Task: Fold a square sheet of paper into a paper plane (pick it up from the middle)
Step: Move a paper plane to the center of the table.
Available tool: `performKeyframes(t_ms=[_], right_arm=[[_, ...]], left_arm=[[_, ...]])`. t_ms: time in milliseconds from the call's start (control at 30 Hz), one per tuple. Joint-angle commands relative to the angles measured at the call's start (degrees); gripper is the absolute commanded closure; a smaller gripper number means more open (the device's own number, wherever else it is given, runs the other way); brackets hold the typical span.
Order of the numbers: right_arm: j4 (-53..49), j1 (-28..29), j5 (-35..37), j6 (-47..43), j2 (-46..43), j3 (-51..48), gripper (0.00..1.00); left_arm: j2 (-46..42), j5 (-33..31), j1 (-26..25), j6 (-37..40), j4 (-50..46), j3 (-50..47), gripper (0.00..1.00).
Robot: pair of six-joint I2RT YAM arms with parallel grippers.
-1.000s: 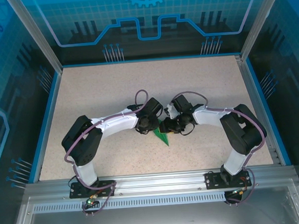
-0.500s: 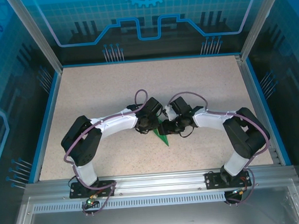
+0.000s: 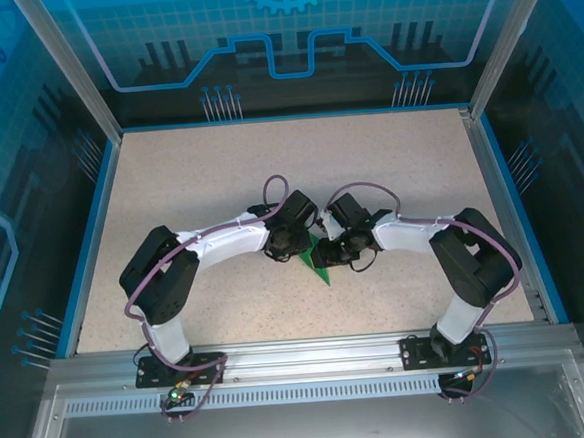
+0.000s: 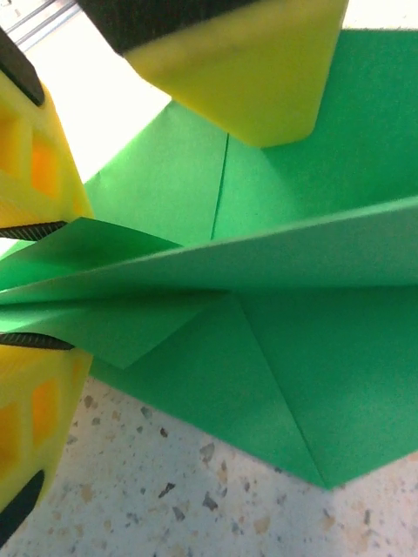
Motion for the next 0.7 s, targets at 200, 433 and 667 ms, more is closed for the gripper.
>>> performKeyframes(t_ms=[200, 433, 667], right_arm=[[-0.8, 2.0, 2.3, -1.1, 2.5, 3.4, 0.72], [-2.2, 2.9, 3.9, -1.4, 3.9, 4.6, 0.80], [-5.8, 4.5, 6.7, -2.1, 3.1, 6.9, 0.89]], left_arm=[[-2.3, 1.0, 0.4, 0.6, 0.6, -1.4, 0.88], [-3.5, 1.0, 0.6, 0.4, 0.9, -1.9, 0.86], [-6.3, 1.3, 0.5, 0.5, 1.8, -3.1, 0.79]])
